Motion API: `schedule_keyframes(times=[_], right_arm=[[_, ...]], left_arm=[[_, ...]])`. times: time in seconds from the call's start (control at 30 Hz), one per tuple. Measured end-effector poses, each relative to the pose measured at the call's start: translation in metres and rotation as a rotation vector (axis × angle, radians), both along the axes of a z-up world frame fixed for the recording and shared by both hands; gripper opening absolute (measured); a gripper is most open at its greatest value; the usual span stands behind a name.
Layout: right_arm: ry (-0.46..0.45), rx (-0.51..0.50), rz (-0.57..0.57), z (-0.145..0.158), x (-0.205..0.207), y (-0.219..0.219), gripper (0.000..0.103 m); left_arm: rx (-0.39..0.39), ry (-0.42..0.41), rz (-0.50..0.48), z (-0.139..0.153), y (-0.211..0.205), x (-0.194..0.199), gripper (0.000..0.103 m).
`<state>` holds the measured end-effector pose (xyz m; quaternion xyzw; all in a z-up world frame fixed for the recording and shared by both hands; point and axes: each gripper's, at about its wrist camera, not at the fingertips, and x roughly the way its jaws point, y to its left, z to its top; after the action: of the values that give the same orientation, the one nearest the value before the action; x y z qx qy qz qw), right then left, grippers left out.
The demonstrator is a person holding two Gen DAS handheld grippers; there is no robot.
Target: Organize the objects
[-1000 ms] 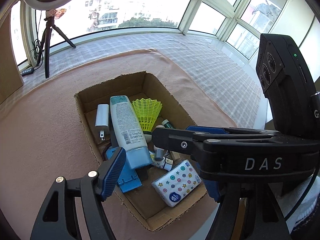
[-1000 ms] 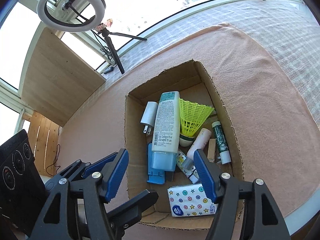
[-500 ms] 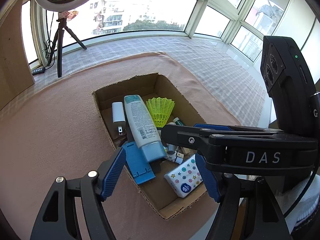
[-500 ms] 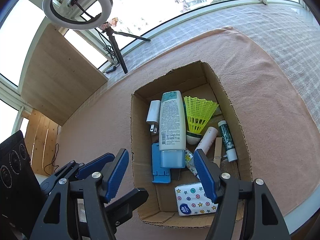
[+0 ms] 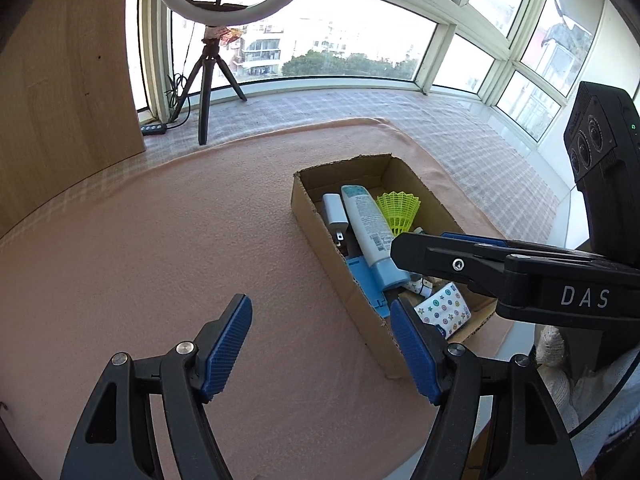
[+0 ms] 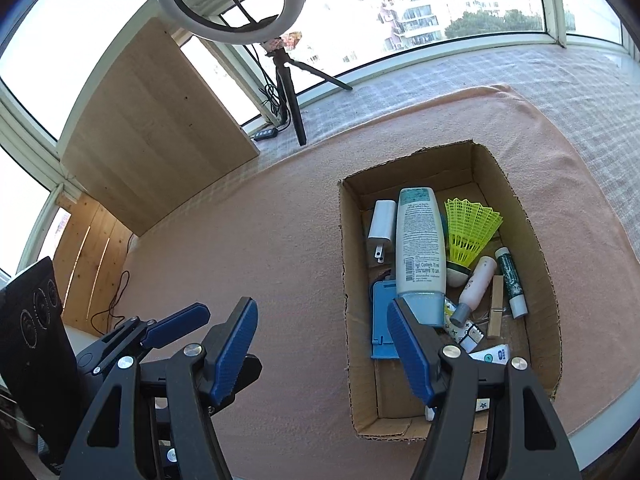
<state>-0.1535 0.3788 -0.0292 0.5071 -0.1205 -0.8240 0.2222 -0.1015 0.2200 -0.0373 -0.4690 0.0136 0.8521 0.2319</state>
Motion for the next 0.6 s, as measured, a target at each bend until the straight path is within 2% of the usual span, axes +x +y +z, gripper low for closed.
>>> schedule_keyframes(times=[0.6], right_arm=[[0.129, 0.060, 0.113, 0.021, 0.058, -0.100, 0.064]], left_arm=[[-0.019, 0.050, 0.218, 0.027, -0.153, 0.042, 0.075]])
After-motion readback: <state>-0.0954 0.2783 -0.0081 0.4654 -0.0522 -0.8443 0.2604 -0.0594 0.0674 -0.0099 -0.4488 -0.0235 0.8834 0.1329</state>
